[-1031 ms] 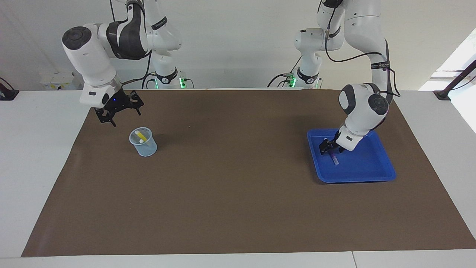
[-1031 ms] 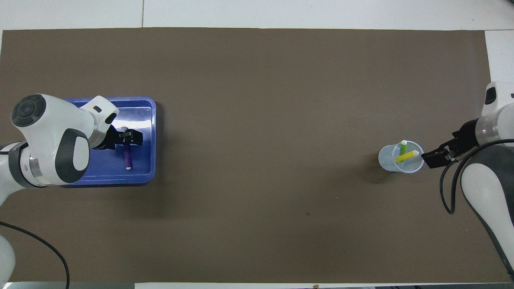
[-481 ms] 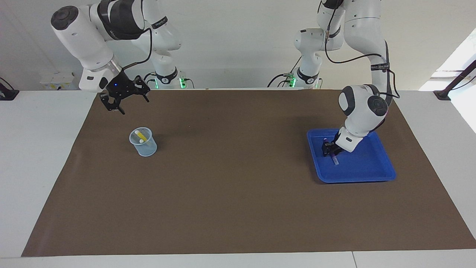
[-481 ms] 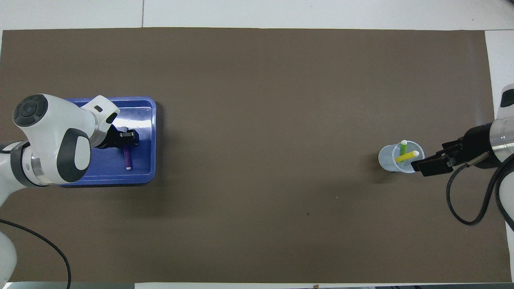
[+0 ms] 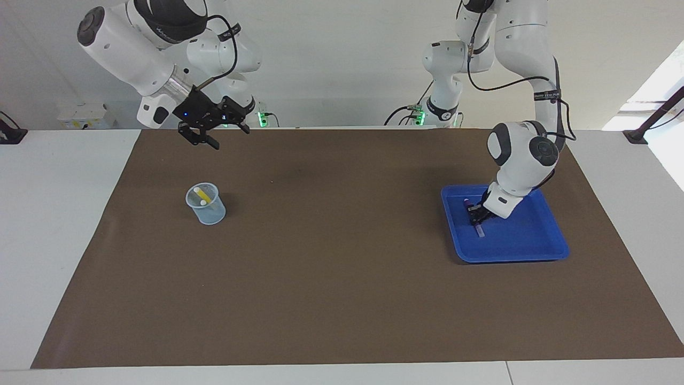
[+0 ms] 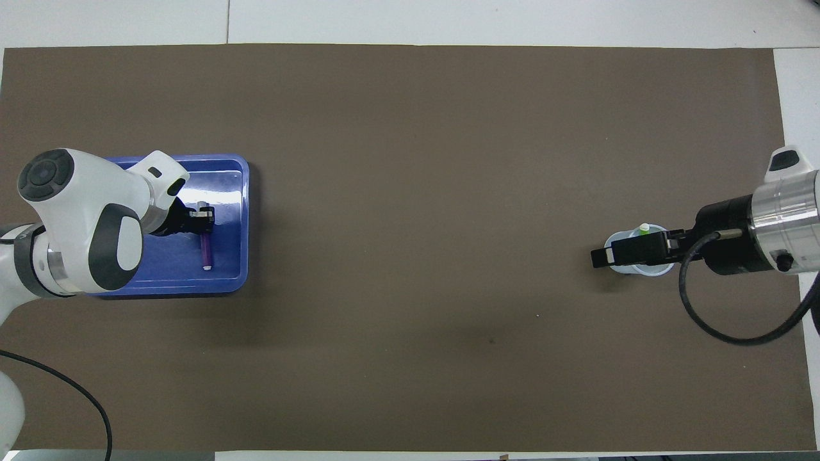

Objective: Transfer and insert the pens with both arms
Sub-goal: 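Grasp the purple pen with the left gripper while the right withdraws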

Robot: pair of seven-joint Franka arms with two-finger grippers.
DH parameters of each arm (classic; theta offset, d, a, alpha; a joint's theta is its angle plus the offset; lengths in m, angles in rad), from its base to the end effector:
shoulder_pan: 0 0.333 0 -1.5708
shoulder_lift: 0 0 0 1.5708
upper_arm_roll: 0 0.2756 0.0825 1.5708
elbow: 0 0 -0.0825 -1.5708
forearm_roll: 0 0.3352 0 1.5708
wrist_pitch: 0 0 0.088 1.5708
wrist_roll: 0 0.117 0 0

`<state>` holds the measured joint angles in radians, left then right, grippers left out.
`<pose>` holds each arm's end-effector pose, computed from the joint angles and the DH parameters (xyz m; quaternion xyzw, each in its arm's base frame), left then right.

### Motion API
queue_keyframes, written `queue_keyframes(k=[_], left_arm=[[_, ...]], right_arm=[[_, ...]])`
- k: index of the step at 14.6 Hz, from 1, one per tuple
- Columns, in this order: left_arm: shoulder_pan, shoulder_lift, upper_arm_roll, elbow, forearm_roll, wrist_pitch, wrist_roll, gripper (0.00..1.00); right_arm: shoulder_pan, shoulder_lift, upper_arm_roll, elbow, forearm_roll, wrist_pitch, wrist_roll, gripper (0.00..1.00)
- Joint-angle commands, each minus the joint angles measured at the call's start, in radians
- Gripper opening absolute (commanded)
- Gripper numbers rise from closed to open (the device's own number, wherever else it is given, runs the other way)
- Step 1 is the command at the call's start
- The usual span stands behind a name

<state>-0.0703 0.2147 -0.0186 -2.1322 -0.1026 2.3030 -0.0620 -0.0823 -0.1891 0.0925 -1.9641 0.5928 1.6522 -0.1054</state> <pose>0.5169 -0.0489 0.2881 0.9987 0.0218 -0.0249 0.0376 0.4506 0.0683 0.5219 -0.9579 -0.0124 0.0450 0.2833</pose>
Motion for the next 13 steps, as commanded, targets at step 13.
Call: queue_keyframes(k=[13], left_arm=[[-0.055, -0.204, -0.012, 0.216, -0.190, -0.603, -0.647, 0.00]], right_arm=[[0.200, -0.023, 0.012, -0.059, 0.298, 0.256, 0.414, 1.00]])
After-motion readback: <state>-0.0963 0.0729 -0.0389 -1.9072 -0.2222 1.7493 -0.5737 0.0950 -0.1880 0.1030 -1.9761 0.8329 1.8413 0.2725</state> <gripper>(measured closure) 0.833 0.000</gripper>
